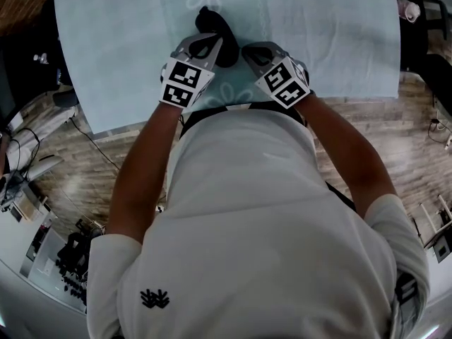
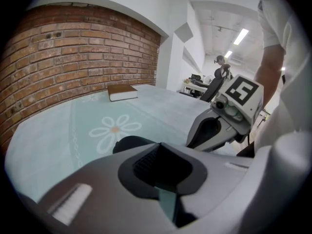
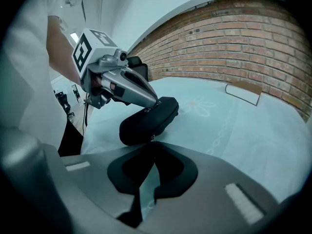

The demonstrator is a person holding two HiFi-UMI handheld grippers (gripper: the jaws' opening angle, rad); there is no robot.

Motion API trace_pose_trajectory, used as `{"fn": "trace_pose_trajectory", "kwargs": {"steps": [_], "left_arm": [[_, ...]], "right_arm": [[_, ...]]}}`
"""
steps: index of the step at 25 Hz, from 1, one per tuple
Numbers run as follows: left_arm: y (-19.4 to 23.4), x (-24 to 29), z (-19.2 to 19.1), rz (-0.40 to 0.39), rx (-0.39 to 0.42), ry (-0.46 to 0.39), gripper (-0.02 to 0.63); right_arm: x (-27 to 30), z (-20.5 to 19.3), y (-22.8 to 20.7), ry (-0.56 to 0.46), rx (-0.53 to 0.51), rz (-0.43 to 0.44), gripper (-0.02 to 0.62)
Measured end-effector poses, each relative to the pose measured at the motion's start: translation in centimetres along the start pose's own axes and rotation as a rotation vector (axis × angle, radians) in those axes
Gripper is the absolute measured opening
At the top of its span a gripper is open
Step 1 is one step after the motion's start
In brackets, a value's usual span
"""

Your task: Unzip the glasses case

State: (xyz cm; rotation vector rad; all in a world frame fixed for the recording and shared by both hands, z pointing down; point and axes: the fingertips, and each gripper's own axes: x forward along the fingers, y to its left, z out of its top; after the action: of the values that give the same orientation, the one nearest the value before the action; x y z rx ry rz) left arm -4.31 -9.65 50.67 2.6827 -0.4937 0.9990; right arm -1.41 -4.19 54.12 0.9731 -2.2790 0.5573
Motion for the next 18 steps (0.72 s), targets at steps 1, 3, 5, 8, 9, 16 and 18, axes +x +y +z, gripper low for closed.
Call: {"fn": "trace_pose_trajectory", "kwargs": {"steps": [1, 3, 5, 8, 9, 16, 18], "left_arm": [[0.1, 0.0, -0.1, 0.002, -0.002, 0.000, 0.055], [0.2, 0.1, -0.3, 0.007, -0.001, 0.000, 0.055], [0.2, 0.2, -0.3, 0.008, -0.004, -0.003, 0.055], [0.0, 0.0, -0.1, 0.008, -0.028, -0.011, 0.055], [0.0, 0.0, -0.2, 0.010, -0.037, -0.014, 0.055], [-0.1, 0.2, -0.2, 0.004, -0.043, -0.027, 0.055], [0.1, 0.1, -0.2, 0.004, -0.048, -0.034, 0.055]], "right_arm": [[0.0, 0.2, -0.1, 0.000, -0.006, 0.004, 0.002], [0.2, 0.1, -0.4, 0.002, -0.011, 0.013, 0.002], [0.3, 0.1, -0.7, 0.004, -0.019, 0.021, 0.002], [0.5, 0.7, -0.9, 0.008, -0.037, 0.032, 0.002], [0.6, 0.6, -0.9, 0.012, -0.043, 0.040, 0.002], [1.2, 0.8, -1.9, 0.032, -0.067, 0.092, 0.002], [1.4, 1.8, -2.3, 0.026, -0.083, 0.098, 0.002]]}}
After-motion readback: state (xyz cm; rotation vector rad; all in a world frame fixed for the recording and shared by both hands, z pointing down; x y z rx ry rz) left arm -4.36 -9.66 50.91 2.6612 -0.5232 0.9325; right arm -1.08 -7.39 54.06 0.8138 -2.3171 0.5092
